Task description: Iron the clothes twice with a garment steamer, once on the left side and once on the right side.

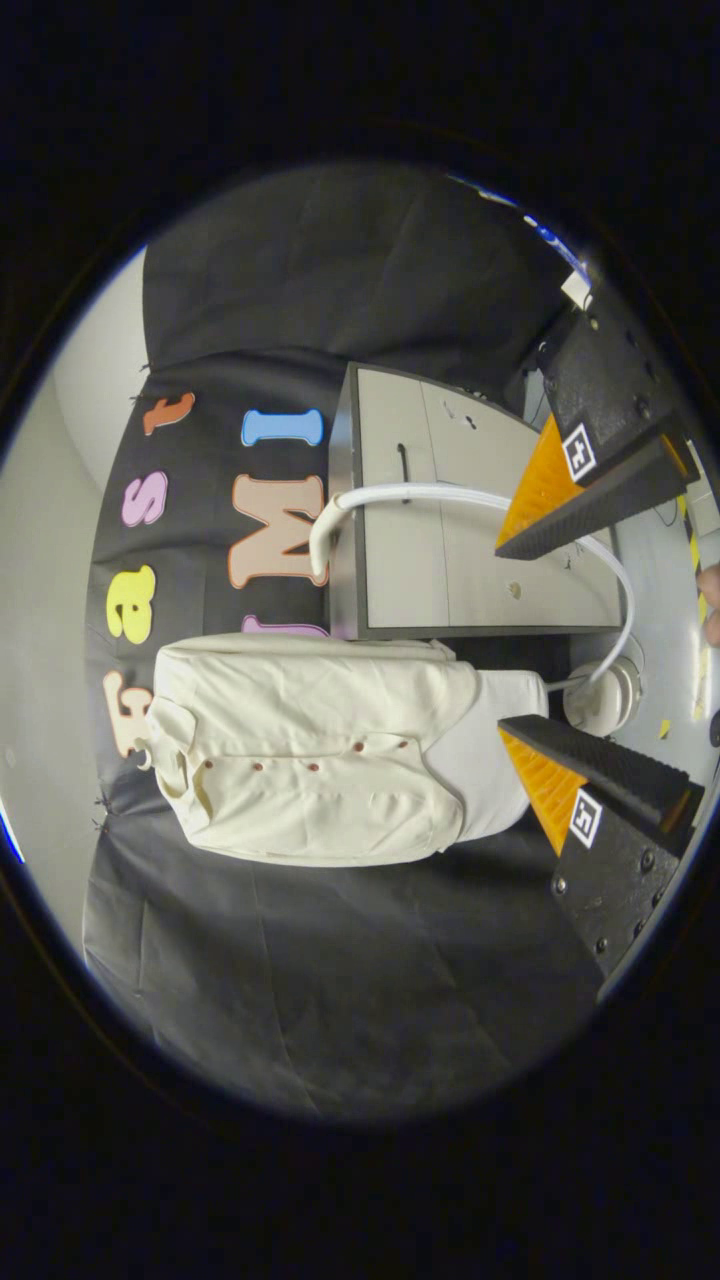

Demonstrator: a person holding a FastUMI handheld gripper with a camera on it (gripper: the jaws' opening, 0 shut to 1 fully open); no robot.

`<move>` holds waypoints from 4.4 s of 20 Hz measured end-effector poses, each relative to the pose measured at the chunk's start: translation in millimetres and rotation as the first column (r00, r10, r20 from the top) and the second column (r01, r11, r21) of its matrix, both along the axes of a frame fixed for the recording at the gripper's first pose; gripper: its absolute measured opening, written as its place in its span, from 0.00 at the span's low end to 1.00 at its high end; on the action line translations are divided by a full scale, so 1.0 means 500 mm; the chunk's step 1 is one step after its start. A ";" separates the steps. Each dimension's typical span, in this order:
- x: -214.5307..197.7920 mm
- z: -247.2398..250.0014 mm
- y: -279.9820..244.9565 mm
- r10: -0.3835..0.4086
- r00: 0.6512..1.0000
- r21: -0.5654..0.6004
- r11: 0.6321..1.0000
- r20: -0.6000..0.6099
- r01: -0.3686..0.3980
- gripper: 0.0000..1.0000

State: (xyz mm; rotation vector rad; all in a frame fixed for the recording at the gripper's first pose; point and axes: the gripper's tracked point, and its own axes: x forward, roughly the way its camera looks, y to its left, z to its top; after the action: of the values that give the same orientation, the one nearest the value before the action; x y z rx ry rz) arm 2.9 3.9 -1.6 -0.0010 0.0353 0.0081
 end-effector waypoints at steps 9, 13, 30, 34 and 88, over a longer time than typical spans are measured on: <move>0.052 0.024 -0.013 -0.035 0.999 -0.012 0.999 0.006 0.035 0.96; 0.089 0.036 -0.046 -0.086 0.996 -0.032 0.996 0.003 0.086 0.96; 0.407 0.173 -0.253 0.013 0.998 -0.088 0.996 0.060 -0.007 0.98; 0.510 0.216 -0.310 0.029 0.996 -0.067 0.997 0.086 -0.023 0.98; 0.262 0.396 0.217 0.121 0.978 -0.033 0.993 0.171 -0.117 0.35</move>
State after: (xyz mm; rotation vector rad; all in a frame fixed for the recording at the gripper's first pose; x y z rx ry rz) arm 133.7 112.4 196.2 -0.0264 -0.1385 0.1276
